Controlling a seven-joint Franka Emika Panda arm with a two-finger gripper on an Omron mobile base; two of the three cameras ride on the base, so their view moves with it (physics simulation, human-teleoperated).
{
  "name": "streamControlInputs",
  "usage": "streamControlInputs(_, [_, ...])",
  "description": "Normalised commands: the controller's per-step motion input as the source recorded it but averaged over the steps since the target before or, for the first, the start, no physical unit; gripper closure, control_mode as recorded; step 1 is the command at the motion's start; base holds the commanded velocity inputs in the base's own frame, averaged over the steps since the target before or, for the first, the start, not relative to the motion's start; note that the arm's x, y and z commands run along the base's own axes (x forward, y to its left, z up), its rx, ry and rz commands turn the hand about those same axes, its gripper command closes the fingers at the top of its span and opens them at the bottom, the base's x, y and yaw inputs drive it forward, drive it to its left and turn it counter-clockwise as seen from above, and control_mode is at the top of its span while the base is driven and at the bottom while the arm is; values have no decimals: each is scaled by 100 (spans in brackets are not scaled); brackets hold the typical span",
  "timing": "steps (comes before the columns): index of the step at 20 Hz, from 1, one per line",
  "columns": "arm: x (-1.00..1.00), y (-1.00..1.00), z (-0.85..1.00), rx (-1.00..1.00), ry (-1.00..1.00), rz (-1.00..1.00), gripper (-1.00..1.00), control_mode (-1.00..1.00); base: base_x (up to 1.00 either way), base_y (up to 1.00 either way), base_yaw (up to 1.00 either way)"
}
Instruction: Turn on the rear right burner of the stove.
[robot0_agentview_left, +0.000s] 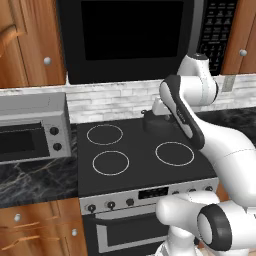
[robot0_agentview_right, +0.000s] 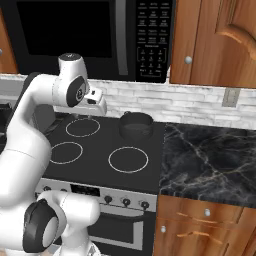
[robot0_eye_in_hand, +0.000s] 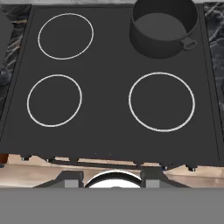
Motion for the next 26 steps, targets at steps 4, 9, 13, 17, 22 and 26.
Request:
streamControlInputs(4, [0, 0, 0, 0, 0, 0, -100, 100, 0, 4, 0])
streamControlInputs(9, [0, 0, 0, 0, 0, 0, -100, 100, 0, 43, 0])
streamControlInputs(13, [0, 0, 0, 0, 0, 0, -100, 100, 0, 57, 0])
streamControlInputs(17, [0, 0, 0, 0, 0, 0, -100, 100, 0, 33, 0])
streamControlInputs(22, [0, 0, 0, 0, 0, 0, -100, 100, 0, 0, 0])
streamControlInputs(26, [-1, 0, -4, 0, 0, 0, -100, -100, 0, 0, 0])
